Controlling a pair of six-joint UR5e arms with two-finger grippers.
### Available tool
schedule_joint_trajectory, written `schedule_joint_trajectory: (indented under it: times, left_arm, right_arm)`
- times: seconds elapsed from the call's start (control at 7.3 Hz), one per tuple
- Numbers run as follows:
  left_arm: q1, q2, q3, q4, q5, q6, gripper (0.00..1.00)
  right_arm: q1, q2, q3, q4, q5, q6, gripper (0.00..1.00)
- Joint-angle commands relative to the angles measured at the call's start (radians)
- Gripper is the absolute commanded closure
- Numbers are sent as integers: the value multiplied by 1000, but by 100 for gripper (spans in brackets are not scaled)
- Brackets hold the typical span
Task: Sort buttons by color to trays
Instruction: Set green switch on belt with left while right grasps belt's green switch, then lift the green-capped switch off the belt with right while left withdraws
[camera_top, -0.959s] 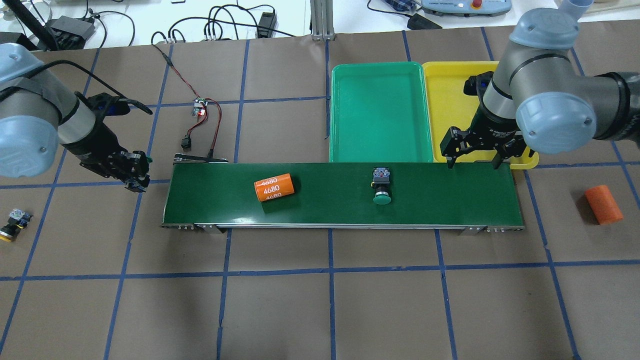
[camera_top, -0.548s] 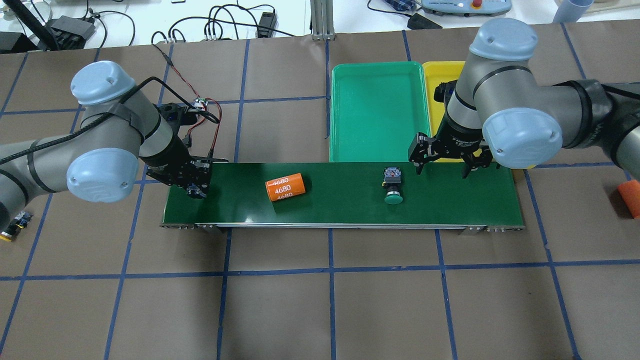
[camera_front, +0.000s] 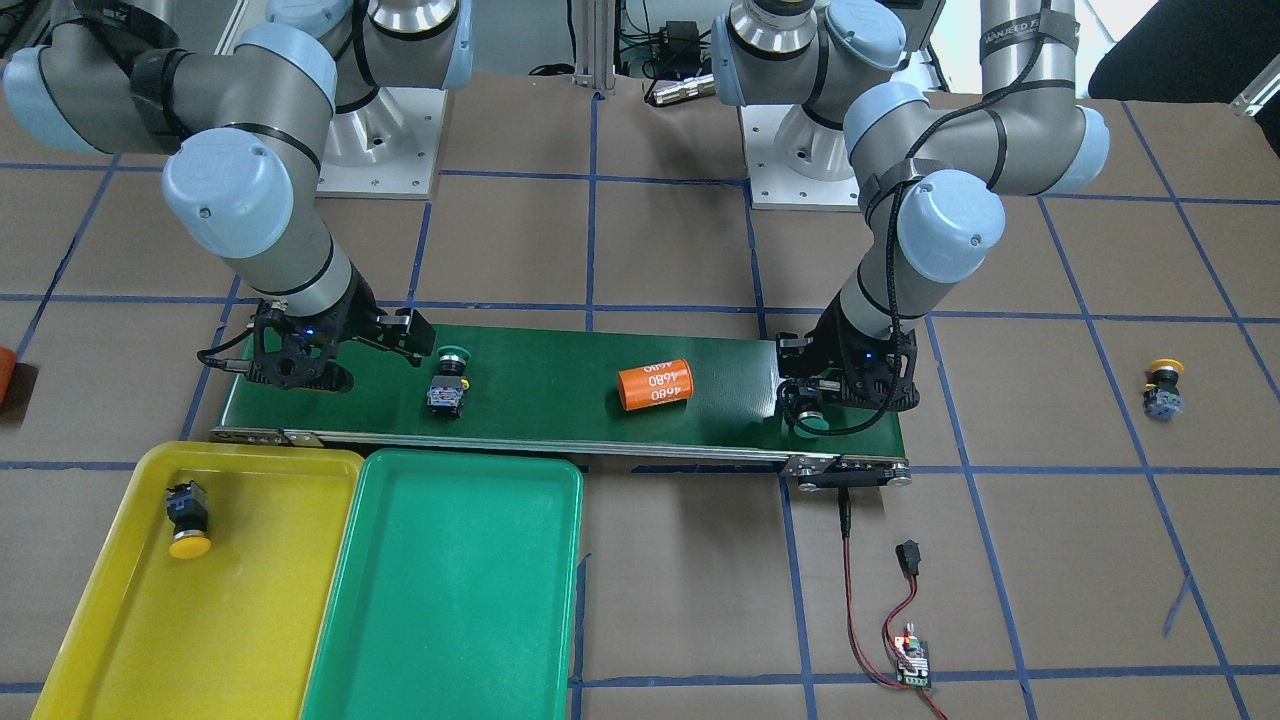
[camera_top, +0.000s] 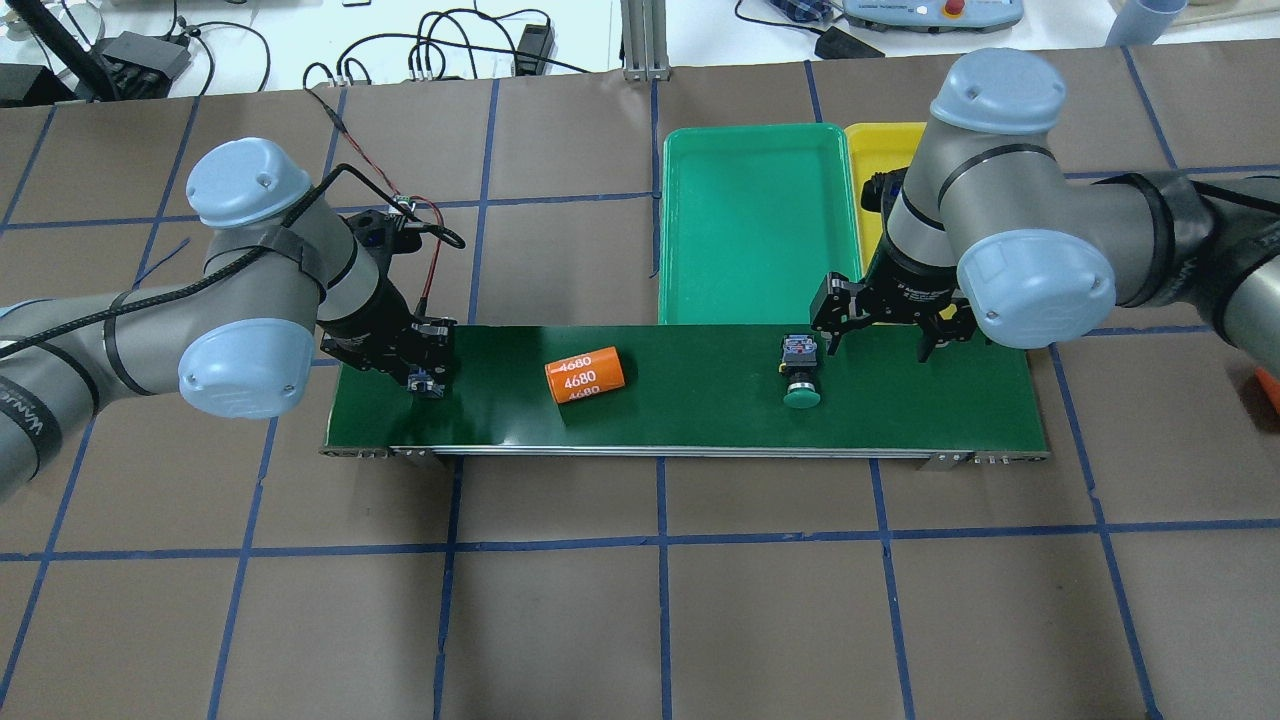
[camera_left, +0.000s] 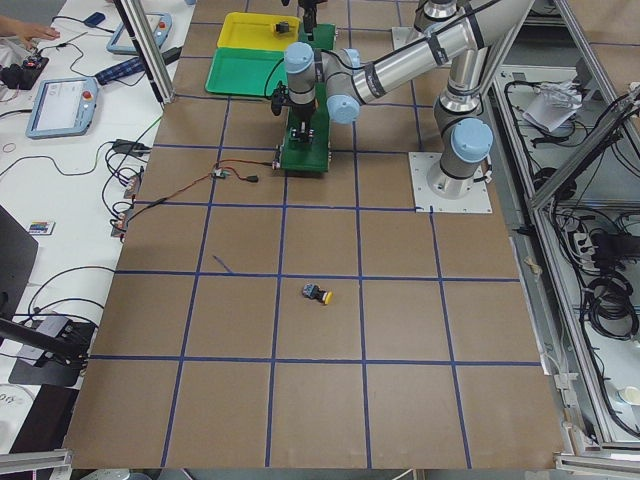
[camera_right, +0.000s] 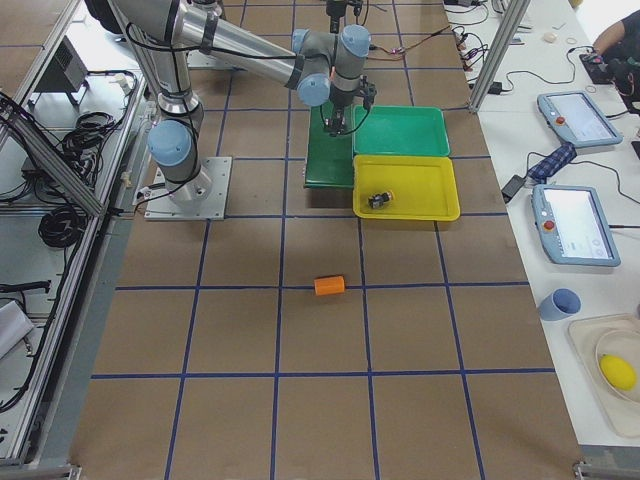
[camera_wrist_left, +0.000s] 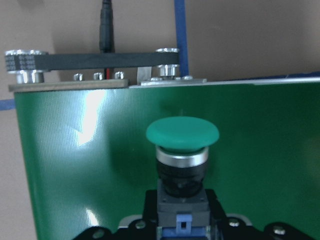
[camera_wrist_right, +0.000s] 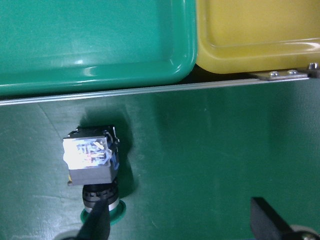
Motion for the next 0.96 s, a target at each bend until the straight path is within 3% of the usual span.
schedule_joint_trajectory:
  times: [0.0, 0.14, 0.27, 0.55, 0.82]
  left_arm:
    - [100, 10, 72, -24, 6, 51, 0]
    - [215, 6, 130, -136, 8, 132, 0]
    - [318, -19, 141, -159, 10, 313, 0]
    - [508, -71, 158, -118, 69, 556, 0]
    - [647, -132, 156, 11, 91, 850, 0]
  right_arm:
    - [10, 9, 1, -32, -10, 2, 0]
    - [10, 12, 1, -39, -8, 2, 0]
    - [10, 15, 1, -46, -6, 2, 0]
    - [10, 22, 29, -112, -10, 2, 0]
    - [10, 25, 76, -201, -8, 0, 0]
